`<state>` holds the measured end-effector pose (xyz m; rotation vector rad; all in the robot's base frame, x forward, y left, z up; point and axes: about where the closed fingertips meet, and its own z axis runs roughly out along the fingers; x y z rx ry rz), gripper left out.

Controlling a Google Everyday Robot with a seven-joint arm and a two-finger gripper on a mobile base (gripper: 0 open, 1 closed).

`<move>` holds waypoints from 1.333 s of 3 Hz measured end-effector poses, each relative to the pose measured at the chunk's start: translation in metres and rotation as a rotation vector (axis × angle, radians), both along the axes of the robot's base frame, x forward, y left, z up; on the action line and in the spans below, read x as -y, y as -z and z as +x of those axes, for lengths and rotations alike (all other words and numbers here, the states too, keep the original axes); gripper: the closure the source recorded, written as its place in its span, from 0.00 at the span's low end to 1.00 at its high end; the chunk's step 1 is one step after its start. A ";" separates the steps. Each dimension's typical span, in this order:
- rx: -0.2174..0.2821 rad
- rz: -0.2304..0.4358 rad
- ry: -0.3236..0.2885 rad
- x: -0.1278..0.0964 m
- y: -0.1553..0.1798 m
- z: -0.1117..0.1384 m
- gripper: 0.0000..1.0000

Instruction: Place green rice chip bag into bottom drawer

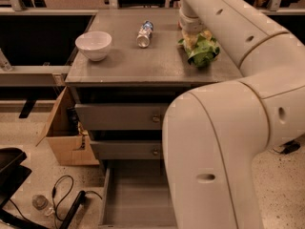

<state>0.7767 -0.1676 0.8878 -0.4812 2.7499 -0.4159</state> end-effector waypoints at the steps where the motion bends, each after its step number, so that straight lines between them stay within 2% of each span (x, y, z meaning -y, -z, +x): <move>1: 0.045 0.023 -0.073 0.024 -0.032 -0.021 1.00; 2: 0.105 0.046 -0.078 0.071 -0.084 -0.067 1.00; 3: 0.185 0.034 -0.033 0.129 -0.126 -0.124 1.00; 4: 0.277 0.022 -0.016 0.176 -0.153 -0.191 1.00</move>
Offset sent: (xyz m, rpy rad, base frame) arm -0.1397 -0.1353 0.1535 0.0762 -0.1855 0.0733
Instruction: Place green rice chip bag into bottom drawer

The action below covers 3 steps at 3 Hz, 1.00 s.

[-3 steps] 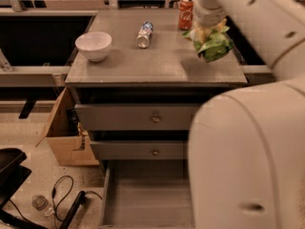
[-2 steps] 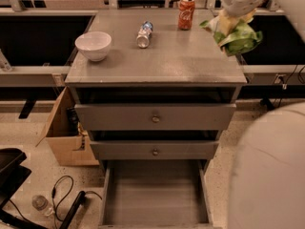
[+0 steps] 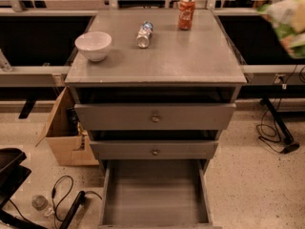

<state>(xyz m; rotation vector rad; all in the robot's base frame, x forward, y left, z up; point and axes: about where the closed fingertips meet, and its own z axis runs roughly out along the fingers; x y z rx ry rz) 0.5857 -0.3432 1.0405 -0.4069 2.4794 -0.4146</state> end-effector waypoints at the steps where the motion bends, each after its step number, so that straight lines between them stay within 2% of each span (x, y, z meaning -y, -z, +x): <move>1: 0.047 0.029 -0.034 0.038 0.026 -0.055 1.00; 2: -0.004 0.116 -0.024 0.089 0.107 -0.103 1.00; 3: -0.059 0.255 -0.008 0.123 0.182 -0.136 1.00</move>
Offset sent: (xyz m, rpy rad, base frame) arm -0.1760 -0.1471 -0.2245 0.3711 0.0757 -0.0130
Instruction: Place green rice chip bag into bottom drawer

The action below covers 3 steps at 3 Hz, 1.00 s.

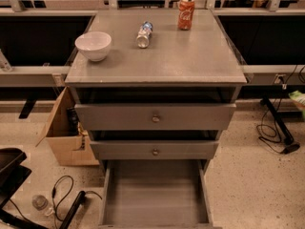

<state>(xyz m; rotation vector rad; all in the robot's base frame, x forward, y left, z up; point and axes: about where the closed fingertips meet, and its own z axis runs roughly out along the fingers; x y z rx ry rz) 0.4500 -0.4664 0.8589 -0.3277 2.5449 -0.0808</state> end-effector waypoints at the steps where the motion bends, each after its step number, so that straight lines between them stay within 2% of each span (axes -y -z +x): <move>1: -0.046 0.150 -0.051 -0.001 0.061 0.009 1.00; 2: -0.045 0.148 -0.052 -0.002 0.060 0.009 1.00; 3: -0.102 0.224 -0.092 -0.020 0.113 0.017 1.00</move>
Offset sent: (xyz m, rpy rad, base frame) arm 0.0054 -0.0010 -0.0475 0.1232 0.0341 0.0422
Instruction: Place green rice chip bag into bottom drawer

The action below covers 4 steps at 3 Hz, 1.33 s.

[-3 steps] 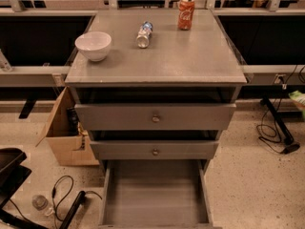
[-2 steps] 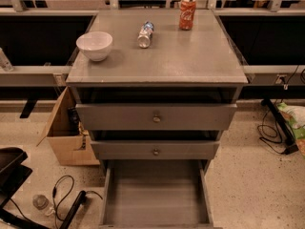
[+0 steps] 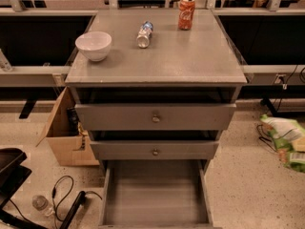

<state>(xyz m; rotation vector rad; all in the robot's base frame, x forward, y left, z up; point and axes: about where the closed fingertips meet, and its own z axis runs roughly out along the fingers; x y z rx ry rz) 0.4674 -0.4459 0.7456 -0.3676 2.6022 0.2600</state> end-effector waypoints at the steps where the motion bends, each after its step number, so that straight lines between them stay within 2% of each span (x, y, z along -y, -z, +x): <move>1: -0.153 0.131 -0.091 -0.045 0.107 0.002 1.00; 2: -0.246 0.242 -0.185 -0.092 0.180 0.005 1.00; 3: -0.284 0.331 -0.251 -0.136 0.226 0.017 1.00; 4: -0.306 0.406 -0.291 -0.180 0.265 0.027 1.00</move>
Offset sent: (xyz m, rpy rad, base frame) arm 0.0116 0.1568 -0.2637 0.3912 0.3439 0.3260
